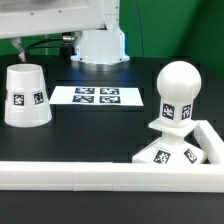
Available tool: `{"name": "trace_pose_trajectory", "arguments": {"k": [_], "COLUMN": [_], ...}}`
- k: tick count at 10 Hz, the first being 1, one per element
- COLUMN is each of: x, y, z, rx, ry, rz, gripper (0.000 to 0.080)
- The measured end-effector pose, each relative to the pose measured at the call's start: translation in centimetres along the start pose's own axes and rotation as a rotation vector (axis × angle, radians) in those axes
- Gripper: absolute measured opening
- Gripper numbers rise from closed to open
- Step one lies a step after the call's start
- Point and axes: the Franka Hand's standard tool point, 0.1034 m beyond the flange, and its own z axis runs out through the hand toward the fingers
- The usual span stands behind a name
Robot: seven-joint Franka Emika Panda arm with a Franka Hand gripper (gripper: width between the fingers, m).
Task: Assemble lamp
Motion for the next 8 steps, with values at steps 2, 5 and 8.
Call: {"name": "trace_pose_trajectory", "arguments": {"k": [2, 5, 8], "x": [-0.6, -0.5, -0.4], "y": [0.7, 0.5, 0.3], "z": [0.7, 2.4, 3.2], "rx": [0.001, -0.005, -0.005], "ry": [-0.006, -0.015, -0.023], "rz": [-0.014, -0.023, -0.028], "gripper": [0.0698, 0.0698, 0.0698]}}
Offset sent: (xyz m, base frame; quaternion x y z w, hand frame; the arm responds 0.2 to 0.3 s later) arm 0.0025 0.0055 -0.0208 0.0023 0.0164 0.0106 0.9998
